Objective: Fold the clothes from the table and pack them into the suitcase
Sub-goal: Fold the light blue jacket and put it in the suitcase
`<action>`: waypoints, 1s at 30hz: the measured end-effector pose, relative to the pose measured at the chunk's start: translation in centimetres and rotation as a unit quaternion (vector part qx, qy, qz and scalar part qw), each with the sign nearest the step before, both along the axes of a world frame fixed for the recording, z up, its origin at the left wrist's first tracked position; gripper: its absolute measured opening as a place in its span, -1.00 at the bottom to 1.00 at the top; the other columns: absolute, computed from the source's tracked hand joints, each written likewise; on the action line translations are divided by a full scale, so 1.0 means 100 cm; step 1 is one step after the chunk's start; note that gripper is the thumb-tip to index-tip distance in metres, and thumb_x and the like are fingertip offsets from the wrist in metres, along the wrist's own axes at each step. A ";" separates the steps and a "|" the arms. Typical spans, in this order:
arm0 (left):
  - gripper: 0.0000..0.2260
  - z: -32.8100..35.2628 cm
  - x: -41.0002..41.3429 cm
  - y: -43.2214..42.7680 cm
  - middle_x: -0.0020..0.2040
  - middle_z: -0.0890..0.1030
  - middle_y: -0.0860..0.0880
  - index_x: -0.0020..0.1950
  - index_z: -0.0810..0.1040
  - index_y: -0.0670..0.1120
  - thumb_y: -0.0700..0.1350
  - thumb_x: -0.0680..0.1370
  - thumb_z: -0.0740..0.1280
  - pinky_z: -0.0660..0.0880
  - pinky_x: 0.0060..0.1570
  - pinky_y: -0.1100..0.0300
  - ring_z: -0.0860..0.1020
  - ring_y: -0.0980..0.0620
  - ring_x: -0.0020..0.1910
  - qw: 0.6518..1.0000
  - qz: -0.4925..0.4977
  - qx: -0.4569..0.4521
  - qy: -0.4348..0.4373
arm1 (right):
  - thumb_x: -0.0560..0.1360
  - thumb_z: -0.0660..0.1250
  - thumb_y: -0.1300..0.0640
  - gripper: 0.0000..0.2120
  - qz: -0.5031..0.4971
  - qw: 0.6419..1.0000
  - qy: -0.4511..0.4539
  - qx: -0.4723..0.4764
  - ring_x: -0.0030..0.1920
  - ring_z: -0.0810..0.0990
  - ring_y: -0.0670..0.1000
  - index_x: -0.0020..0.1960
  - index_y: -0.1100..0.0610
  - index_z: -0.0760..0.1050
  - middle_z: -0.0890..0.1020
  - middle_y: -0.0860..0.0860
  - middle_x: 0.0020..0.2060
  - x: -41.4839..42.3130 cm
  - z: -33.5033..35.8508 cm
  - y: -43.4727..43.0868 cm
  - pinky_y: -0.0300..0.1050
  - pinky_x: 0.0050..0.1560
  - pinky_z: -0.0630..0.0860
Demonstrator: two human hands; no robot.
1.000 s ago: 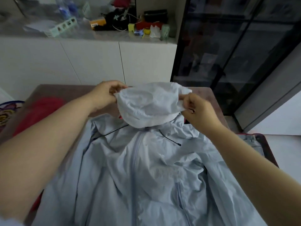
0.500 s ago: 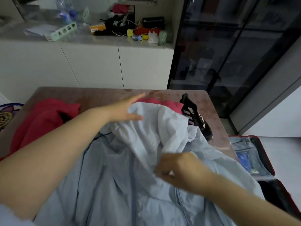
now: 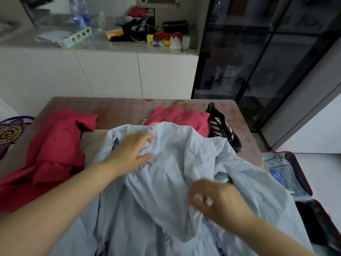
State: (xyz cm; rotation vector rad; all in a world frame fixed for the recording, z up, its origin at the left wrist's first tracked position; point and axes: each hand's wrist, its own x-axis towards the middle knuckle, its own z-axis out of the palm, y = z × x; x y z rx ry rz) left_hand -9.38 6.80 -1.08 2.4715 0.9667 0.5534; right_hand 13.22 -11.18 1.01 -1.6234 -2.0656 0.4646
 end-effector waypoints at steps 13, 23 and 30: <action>-0.45 -0.094 -0.002 -0.087 0.50 0.24 -0.03 0.55 -0.06 0.08 0.26 0.61 -0.17 -0.05 0.36 0.00 0.12 -0.07 0.47 0.969 -0.029 0.052 0.240 | 0.01 0.17 -0.55 0.29 0.004 0.960 -0.228 -0.164 0.32 0.33 0.18 0.55 0.10 -0.06 0.34 0.13 0.37 -0.021 -0.112 -0.025 0.09 0.40 0.00; -0.61 -0.006 0.030 0.036 0.14 0.57 -0.07 0.25 0.45 0.01 0.19 0.56 0.07 0.26 0.09 0.05 0.49 -0.13 0.08 0.984 0.091 0.148 -0.033 | 0.45 0.20 -0.21 -0.57 -0.148 0.984 -0.042 0.093 0.14 0.52 0.13 0.17 0.05 0.50 0.57 0.02 0.11 0.058 -0.029 0.096 0.11 0.29 0.28; -0.61 -0.004 0.017 0.109 0.52 0.15 0.04 0.32 0.43 0.14 0.17 0.51 0.31 -0.13 0.42 -0.07 -0.02 -0.06 0.51 0.919 0.079 -0.107 0.370 | 0.56 0.26 0.23 -0.48 -0.057 0.942 0.095 -0.318 0.31 0.43 0.00 0.44 -0.07 0.21 0.50 -0.10 0.20 0.109 -0.035 0.160 -0.11 0.35 0.33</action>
